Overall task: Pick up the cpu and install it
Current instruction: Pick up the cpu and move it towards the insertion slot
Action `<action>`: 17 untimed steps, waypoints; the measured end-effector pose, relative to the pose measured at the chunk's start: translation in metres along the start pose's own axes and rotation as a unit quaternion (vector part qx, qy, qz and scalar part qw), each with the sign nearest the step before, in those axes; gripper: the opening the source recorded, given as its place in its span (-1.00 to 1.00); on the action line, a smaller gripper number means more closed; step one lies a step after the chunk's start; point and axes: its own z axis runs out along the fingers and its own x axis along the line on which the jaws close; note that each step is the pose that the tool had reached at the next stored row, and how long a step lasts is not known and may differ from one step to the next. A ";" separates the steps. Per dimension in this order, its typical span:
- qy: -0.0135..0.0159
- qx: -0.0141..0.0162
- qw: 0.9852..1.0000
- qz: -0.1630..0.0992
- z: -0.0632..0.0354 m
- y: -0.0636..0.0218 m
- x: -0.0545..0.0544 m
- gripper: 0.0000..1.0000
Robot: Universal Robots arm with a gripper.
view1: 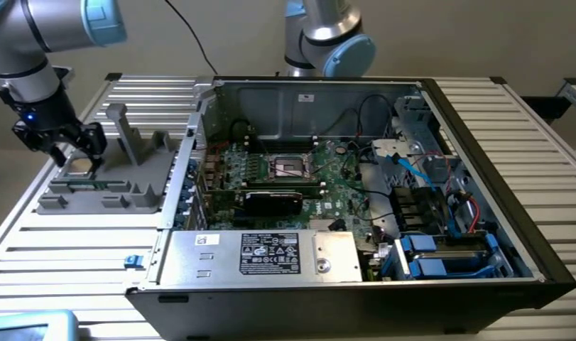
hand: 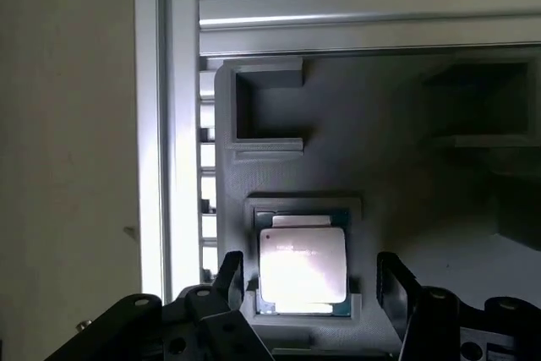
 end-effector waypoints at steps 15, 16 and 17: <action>-0.001 0.010 1.000 0.001 0.0084 0.0026 0.004 0.48; -0.001 0.012 1.000 0.001 0.0083 0.0029 0.005 0.48; -0.002 0.014 1.000 0.001 0.0084 0.0029 0.005 0.48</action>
